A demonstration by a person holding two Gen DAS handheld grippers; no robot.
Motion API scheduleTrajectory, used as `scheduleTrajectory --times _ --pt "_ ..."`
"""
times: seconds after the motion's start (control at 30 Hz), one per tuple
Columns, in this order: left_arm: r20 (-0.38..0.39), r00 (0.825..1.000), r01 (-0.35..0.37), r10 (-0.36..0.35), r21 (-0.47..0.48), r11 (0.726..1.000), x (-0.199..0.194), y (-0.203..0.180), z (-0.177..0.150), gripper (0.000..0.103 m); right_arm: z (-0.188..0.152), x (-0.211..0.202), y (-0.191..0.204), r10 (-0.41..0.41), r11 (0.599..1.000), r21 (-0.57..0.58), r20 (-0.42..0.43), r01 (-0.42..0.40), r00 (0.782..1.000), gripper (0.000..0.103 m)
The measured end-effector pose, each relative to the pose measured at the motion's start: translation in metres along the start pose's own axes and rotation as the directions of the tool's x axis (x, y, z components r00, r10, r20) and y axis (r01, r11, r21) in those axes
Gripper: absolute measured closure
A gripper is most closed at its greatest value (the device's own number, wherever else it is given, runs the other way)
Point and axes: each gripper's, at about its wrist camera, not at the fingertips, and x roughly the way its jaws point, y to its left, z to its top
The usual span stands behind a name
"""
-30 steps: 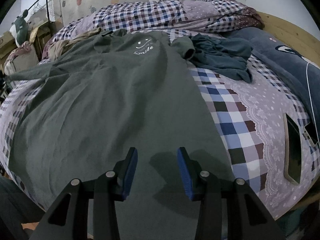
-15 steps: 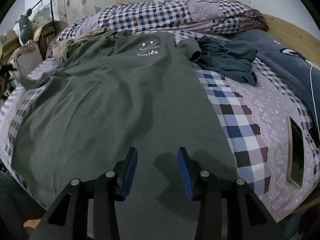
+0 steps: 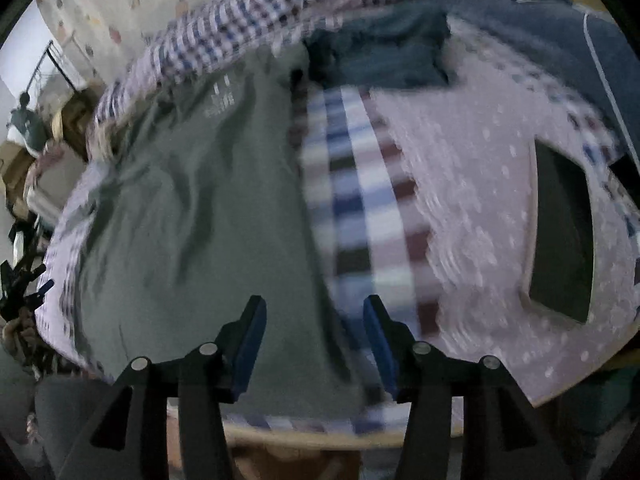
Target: Fold clothes
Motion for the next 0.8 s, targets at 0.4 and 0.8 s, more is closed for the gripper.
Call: scheduleTrajectory --times 0.4,0.8 --pt "-0.275 0.954 -0.041 0.123 0.285 0.958 0.075 -0.101 -0.098 0.030 -0.022 0.019 0.015 0.026 0.992 -0.123 -0.110 -0.040 0.994 0.083" --pt "-0.206 0.975 0.112 -0.082 0.141 0.984 0.014 -0.127 -0.122 0.101 -0.029 -0.035 0.017 -0.030 0.994 -0.107 0.040 0.034 0.999 0.102"
